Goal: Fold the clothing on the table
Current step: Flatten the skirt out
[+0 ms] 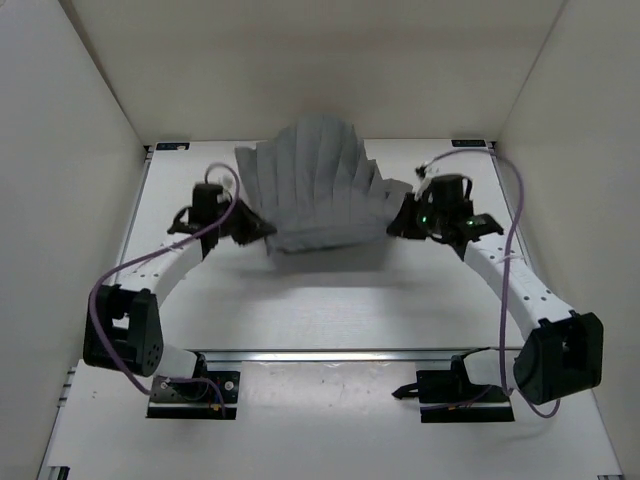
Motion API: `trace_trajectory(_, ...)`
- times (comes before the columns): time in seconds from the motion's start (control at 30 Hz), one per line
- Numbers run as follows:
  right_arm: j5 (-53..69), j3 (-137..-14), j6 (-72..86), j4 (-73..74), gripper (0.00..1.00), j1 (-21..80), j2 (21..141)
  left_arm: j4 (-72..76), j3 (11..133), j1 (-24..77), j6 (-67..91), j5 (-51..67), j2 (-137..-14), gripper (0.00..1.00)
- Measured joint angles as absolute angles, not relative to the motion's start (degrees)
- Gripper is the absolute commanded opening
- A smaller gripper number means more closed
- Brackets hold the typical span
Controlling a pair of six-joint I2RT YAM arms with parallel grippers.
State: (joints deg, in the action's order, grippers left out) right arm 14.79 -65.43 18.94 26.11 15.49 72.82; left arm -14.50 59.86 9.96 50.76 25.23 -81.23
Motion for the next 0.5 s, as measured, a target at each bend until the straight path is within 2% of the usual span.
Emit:
trace_trajectory(0.07, 16.4, -56.6, 20.0, 25.9, 0.0, 15.5, 72.6, -14.0, 49.3, 10.8, 50.1, 25.8, -81.2, 0.07)
trace_trajectory(0.23, 22.5, -38.4, 23.0, 29.4, 0.0, 17.2, 71.9, -19.7, 31.9, 14.8, 48.2, 27.4, -82.2, 0.1)
trace_trajectory(0.33, 25.0, -34.2, 24.5, 31.6, 0.0, 17.6, 68.8, -21.7, 29.8, 15.0, 46.7, 28.4, -79.4, 0.11)
trace_trajectory(0.5, 25.1, -34.2, 26.6, 33.5, 0.0, 18.6, 66.5, -25.1, 31.1, 15.1, 44.0, 27.0, -73.8, 0.14)
